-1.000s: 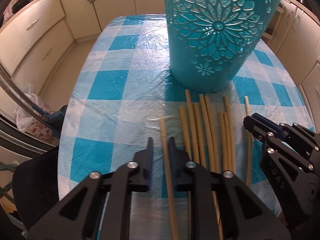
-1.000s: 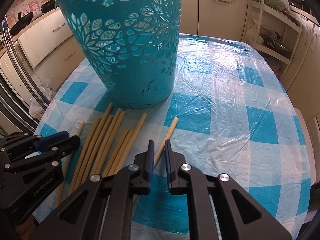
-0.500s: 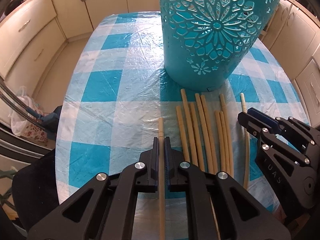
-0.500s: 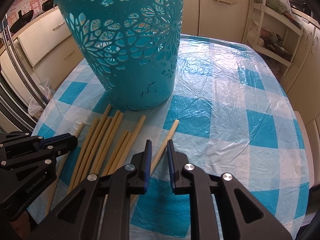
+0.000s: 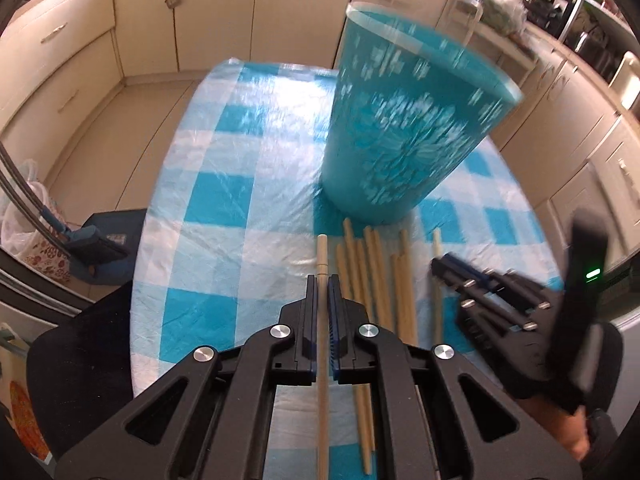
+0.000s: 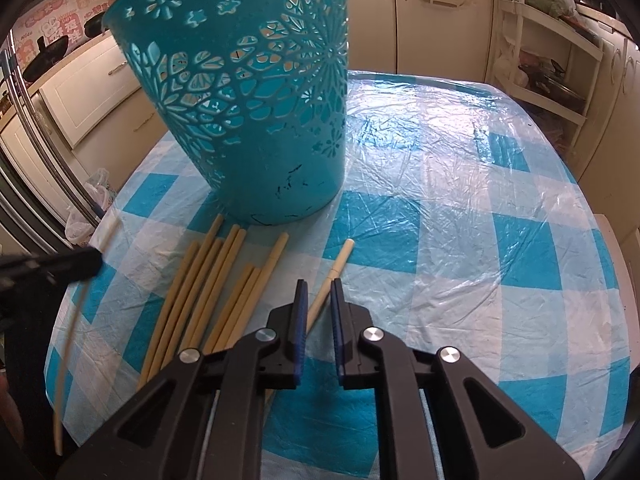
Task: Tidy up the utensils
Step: 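Lift the chopstick with the left tool over the basket and release it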
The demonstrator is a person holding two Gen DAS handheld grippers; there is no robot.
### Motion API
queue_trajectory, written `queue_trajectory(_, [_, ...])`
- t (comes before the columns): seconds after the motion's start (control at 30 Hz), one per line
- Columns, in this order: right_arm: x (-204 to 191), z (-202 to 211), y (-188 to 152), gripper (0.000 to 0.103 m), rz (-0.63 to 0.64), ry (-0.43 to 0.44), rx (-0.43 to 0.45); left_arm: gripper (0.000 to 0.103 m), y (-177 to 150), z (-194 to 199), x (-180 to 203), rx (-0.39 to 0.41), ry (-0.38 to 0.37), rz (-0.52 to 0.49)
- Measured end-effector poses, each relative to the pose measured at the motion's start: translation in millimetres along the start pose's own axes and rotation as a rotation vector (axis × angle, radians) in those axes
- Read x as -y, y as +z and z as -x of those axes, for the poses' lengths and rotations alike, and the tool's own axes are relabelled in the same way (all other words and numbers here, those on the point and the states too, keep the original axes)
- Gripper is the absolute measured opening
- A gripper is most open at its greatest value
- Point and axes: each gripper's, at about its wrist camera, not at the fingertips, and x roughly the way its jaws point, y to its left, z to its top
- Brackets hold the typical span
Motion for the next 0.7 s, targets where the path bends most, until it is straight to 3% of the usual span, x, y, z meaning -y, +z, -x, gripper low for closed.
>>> queue_trajectory(0.13, [-1,0,-3,0.012,0.012,-0.008,0.002,0.005,22,41,6,0.119,-0.043,0.001])
queue_trajectory(0.47, [-8,0,-4,0.012,0.045,-0.029,0.01,0.005,104,138,40,0.563,-0.037,0.01])
queue_trajectory(0.6, [-12,1,-6,0.012,0.05,-0.032,0.013,0.005,132,155,64,0.754,0.005,-0.002])
queue_trajectory(0.7, [-12,1,-7,0.012,0.052,-0.03,0.014,0.005,152,146,76,0.804,0.019,0.011])
